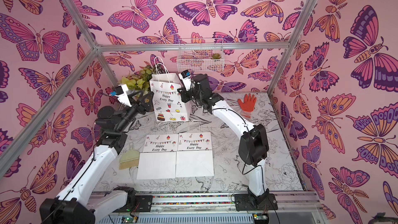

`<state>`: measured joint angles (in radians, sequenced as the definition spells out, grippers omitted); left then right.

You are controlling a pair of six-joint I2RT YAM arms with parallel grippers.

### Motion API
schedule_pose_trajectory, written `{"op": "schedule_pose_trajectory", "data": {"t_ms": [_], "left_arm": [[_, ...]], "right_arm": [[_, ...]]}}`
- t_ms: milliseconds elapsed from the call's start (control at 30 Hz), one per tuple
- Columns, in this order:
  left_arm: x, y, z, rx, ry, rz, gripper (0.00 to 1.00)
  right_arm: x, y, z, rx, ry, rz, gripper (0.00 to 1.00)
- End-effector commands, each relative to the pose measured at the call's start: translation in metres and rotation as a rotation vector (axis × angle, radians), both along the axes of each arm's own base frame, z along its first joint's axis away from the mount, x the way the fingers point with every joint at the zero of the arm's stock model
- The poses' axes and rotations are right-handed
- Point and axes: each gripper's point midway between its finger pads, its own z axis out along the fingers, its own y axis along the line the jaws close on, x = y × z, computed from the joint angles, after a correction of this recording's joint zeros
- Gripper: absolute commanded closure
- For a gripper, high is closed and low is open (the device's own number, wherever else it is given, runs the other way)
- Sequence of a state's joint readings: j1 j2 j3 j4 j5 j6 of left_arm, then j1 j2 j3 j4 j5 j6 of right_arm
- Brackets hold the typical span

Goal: Put away the paper bag
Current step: Pick up the paper bag from the center of the board.

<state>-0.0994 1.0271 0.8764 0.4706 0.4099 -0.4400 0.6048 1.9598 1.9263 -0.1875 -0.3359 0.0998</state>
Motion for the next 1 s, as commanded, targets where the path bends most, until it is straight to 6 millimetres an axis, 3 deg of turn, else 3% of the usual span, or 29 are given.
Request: {"op": "schedule_pose_trajectory", "data": {"t_ms": [0, 100, 233, 433, 667, 800, 967], "left_arm": [[-0.014, 0.009, -0.013, -0.041, 0.073, 0.040, 0.20], [-0.027, 0.013, -0.016, -0.056, 0.119, 0.058, 0.20], [-0.046, 0.021, -0.021, -0.017, 0.154, 0.098, 0.20], [-0.059, 0.036, -0.026, -0.014, 0.161, 0.123, 0.20], [-0.056, 0.018, -0.035, -0.043, 0.116, -0.183, 0.19], [-0.052, 0.018, -0.041, -0.110, 0.143, -0.336, 0.19], [-0.068, 0.003, -0.043, -0.030, 0.152, -0.462, 0.18]], "right_arm": [[-0.048, -0.012, 0.047, -0.017, 0.017, 0.101, 1.00], [-0.080, -0.028, 0.062, -0.052, 0.039, 0.142, 1.00], [-0.117, -0.059, 0.065, -0.096, 0.067, 0.136, 1.00], [-0.162, -0.098, 0.080, 0.035, 0.097, 0.243, 1.00], [-0.189, -0.144, 0.107, 0.248, 0.177, 0.425, 1.00], [-0.198, -0.157, 0.120, 0.324, 0.165, 0.485, 1.00], [-0.208, -0.169, 0.135, 0.369, 0.139, 0.530, 1.00]]}}
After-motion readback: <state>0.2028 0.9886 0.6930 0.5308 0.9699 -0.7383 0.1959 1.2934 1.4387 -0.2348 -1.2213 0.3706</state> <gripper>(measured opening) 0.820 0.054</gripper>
